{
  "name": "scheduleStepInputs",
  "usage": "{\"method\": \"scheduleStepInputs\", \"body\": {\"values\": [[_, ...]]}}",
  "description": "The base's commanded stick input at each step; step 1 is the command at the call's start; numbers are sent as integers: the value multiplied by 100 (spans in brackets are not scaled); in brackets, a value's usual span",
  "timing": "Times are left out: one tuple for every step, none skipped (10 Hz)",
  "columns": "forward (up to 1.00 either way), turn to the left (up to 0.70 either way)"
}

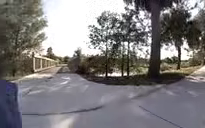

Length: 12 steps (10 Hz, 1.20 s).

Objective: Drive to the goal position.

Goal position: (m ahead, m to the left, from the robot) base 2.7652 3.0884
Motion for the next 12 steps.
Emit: {"method": "scheduleStepInputs", "body": {"values": [[0, 45], [0, 45], [0, 45], [0, 45], [0, 45], [0, 45], [0, 45], [0, 45], [0, 45], [0, 45], [0, 45], [0, 45]]}}
